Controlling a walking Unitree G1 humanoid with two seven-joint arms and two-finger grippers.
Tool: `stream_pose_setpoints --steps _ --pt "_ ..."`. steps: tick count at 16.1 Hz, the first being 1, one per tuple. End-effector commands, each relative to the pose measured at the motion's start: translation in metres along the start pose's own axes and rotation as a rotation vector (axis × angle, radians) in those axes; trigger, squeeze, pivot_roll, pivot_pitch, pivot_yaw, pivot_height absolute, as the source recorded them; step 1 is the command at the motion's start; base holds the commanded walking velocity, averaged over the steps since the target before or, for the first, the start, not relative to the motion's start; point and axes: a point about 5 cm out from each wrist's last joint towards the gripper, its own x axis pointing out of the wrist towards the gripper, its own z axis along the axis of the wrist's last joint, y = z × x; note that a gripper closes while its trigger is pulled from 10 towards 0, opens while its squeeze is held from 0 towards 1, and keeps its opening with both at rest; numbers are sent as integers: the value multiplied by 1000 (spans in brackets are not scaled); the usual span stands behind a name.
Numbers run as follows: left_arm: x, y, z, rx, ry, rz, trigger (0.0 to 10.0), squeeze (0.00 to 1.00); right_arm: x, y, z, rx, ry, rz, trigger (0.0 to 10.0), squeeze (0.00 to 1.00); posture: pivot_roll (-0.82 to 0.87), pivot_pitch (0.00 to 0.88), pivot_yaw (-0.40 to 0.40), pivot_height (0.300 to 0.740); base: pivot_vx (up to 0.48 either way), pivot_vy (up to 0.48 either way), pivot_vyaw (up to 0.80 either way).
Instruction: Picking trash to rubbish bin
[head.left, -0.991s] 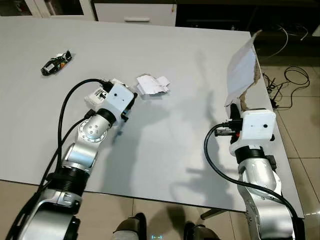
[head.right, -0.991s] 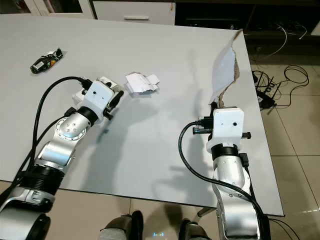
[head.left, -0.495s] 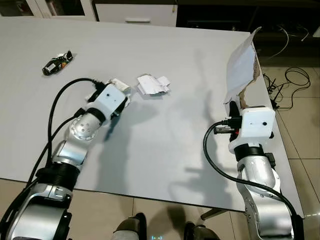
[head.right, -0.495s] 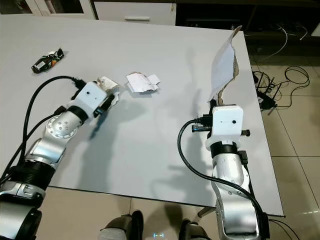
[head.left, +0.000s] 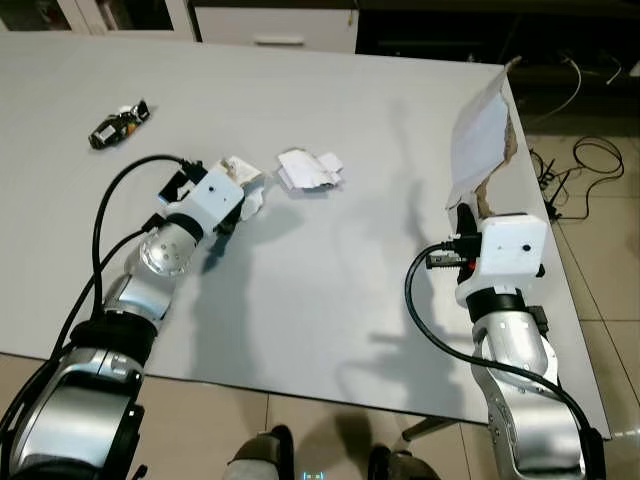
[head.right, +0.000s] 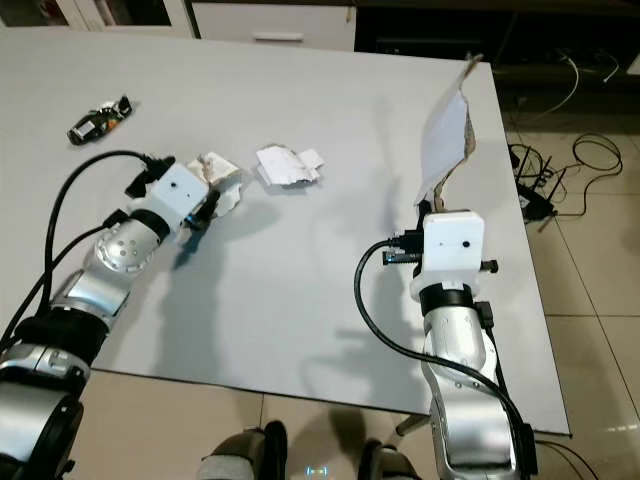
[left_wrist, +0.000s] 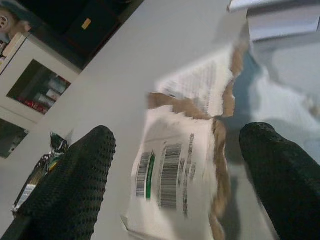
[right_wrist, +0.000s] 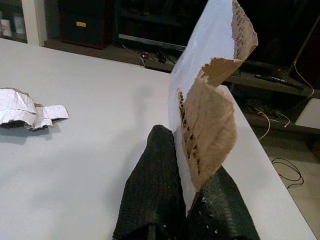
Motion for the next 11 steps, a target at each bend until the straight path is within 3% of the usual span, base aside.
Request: stream_pose_setpoints --steps 1,7,11 --pt "3 1 2 20 -3 13 10000 0 1 -2 1 8 -10 -8 10000 0 149 158 14 740 0 0 0" --pt "7 -1 -5 65 36 26 10000 0 0 -2 1 11 -11 -13 10000 0 146 159 16 740 0 0 0" --pt "9 -4 -4 81 28 -24 10000 0 -1 -3 1 10 -10 -20 10000 0 137 164 19 740 0 0 0"
